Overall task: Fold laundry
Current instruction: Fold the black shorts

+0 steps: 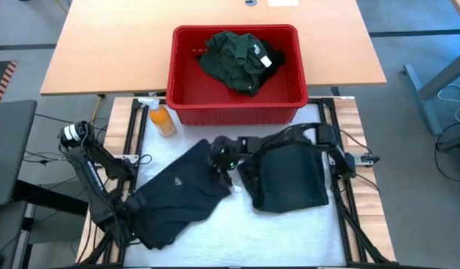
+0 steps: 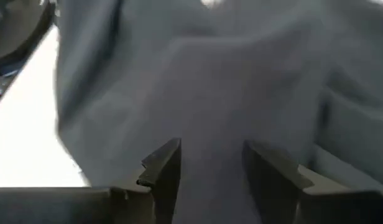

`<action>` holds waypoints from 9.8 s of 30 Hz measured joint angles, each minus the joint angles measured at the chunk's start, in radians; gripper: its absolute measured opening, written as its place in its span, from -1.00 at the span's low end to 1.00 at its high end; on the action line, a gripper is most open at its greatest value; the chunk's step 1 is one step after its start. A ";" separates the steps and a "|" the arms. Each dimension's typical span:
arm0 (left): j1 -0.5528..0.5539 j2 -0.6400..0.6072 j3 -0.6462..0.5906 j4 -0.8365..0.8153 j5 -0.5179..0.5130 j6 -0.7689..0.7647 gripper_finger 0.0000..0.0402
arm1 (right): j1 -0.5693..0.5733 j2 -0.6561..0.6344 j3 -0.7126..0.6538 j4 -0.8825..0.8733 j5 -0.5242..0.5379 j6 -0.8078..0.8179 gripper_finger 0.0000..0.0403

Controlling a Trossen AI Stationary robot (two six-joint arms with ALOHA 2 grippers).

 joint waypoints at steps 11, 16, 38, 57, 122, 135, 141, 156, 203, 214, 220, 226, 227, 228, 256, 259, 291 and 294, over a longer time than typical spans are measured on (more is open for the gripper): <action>0.007 0.000 0.000 -0.317 -0.194 -0.012 -1.00 | 0.037 -0.071 0.010 -0.502 -0.297 -0.081 -0.33; 0.036 0.000 -0.001 -0.386 -0.293 0.007 -1.00 | -0.010 -0.181 0.010 -0.549 -0.258 -0.163 -0.40; 0.141 0.002 -0.028 -0.362 -0.349 0.079 -0.95 | 0.070 -0.153 0.011 -0.506 0.154 -0.348 0.16; 0.147 0.002 -0.029 -0.342 -0.346 0.061 -0.95 | 0.055 -0.188 0.010 -0.563 0.070 -0.215 -0.88; 0.147 0.002 -0.028 -0.384 -0.279 0.000 -0.95 | 0.029 -0.122 0.012 -0.204 0.024 -0.154 -0.10; 0.147 0.002 -0.028 -0.385 -0.297 0.000 -0.95 | -0.020 -0.167 0.036 -0.213 -0.007 -0.031 -0.93; 0.147 0.002 -0.028 -0.383 -0.299 -0.001 -0.95 | -0.075 -0.356 0.048 -0.374 0.045 -0.130 -0.94; 0.255 0.002 -0.028 -0.386 -0.425 0.060 -0.95 | -0.111 -0.386 0.018 -0.669 0.191 -0.132 -0.88; 0.316 0.001 0.138 -0.384 -0.545 0.443 -0.95 | -0.027 -0.462 0.017 -0.756 0.017 -0.079 -0.91; 0.481 0.001 0.179 -0.385 -0.651 0.754 -0.98 | -0.087 -0.497 0.017 -0.725 0.294 -0.005 -0.91; 0.605 0.001 0.104 -0.385 -0.662 0.778 -0.99 | -0.143 -0.323 0.016 -0.706 0.399 -0.016 -0.91; 0.722 0.001 0.027 -0.382 -0.662 0.792 -0.98 | -0.171 -0.216 0.015 -0.698 0.441 0.023 -0.83; 0.738 0.001 0.013 -0.382 -0.662 0.800 -0.98 | -0.173 -0.210 0.015 -0.701 0.440 0.026 -0.79; 0.752 0.001 0.002 -0.382 -0.662 0.804 -0.96 | -0.173 -0.206 0.015 -0.701 0.440 0.026 -0.75; 0.848 -0.051 0.100 -0.341 -0.755 0.804 -0.27 | -0.156 -0.467 0.013 -0.923 0.233 -0.307 -0.64; 0.777 -0.082 0.099 -0.206 -0.740 0.787 -0.27 | -0.140 -0.463 0.013 -0.936 0.146 -0.405 -0.64; 0.622 -0.024 0.011 0.190 -0.713 0.845 -0.27 | -0.035 -0.279 0.013 -0.850 0.578 -1.212 0.27; 0.623 -0.024 0.011 0.190 -0.706 0.838 -0.27 | -0.067 -0.280 0.013 -0.843 0.575 -1.242 0.26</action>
